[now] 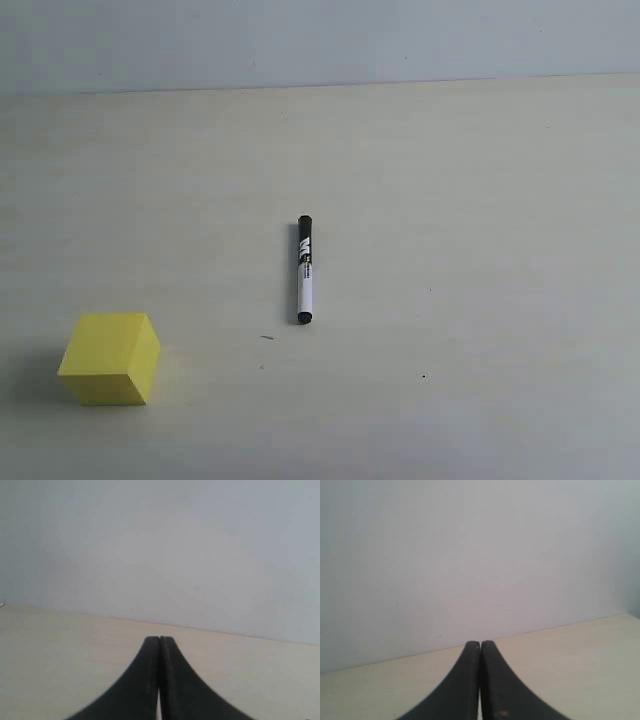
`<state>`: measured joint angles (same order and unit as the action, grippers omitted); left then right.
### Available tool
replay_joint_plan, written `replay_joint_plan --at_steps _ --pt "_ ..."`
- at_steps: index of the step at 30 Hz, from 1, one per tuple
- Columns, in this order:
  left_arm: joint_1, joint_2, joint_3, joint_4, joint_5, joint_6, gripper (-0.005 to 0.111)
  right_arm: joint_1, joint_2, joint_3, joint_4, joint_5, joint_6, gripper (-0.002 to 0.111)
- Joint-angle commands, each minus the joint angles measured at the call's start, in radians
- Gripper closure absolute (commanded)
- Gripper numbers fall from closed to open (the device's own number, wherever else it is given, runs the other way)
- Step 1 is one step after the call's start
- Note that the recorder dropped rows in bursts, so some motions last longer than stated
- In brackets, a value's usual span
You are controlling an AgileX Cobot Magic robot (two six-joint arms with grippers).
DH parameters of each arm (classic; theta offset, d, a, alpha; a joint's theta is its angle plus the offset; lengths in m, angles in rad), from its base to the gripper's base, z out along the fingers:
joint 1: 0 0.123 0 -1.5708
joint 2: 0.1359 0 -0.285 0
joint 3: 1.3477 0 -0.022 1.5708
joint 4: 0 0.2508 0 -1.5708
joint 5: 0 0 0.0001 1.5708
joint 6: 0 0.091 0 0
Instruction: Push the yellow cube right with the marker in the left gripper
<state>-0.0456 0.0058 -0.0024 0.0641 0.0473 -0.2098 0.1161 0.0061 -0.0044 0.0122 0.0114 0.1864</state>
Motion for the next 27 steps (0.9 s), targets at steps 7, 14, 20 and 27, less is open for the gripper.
replay_joint_plan --at_steps 7,14,20,27 --pt "0.000 -0.006 0.002 0.001 -0.197 -0.234 0.107 -0.005 -0.006 0.004 0.002 0.003 0.000 0.108" --pt "0.000 -0.006 0.002 0.012 -0.287 -0.439 0.107 -0.005 -0.006 0.004 0.002 0.003 0.000 0.108" --pt "0.000 0.120 -0.027 0.072 -0.465 -0.555 0.107 -0.005 -0.006 0.004 0.002 0.003 0.000 0.108" --pt "0.000 0.435 -0.325 0.381 -0.383 -0.652 0.107 -0.005 -0.006 0.004 0.002 0.003 0.000 0.108"
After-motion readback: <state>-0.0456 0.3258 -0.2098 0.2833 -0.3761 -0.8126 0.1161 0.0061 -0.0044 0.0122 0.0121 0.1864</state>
